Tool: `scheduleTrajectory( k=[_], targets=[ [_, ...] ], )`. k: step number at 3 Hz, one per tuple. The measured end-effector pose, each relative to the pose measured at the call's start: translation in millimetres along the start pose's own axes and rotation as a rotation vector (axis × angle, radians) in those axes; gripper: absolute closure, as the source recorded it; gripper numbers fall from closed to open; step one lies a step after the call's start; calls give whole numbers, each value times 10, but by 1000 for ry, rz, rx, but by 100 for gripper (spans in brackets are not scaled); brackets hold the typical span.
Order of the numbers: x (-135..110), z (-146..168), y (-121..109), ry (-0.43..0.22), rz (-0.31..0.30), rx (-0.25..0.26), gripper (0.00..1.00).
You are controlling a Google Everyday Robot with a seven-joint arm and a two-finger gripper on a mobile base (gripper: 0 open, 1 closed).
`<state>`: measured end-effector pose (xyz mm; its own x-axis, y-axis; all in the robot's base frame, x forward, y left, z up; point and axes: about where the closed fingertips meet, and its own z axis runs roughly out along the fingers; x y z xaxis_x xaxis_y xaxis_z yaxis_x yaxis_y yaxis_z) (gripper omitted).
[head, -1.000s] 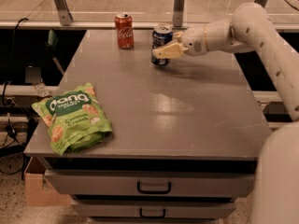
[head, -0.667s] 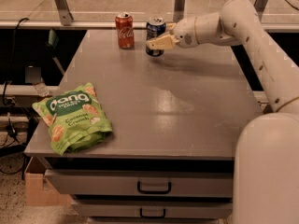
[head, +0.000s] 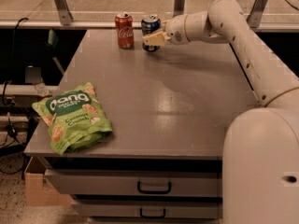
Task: Move pepsi can near coke can
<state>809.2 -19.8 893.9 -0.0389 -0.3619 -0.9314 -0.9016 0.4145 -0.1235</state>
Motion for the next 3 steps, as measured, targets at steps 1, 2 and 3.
scheduleTrajectory(
  k=[1,2,3],
  targets=[
    [108,116,2,22,38,23,61],
    [169,207,54,38,67,28,38],
    [217,254,102,47,85,34,14]
  ],
)
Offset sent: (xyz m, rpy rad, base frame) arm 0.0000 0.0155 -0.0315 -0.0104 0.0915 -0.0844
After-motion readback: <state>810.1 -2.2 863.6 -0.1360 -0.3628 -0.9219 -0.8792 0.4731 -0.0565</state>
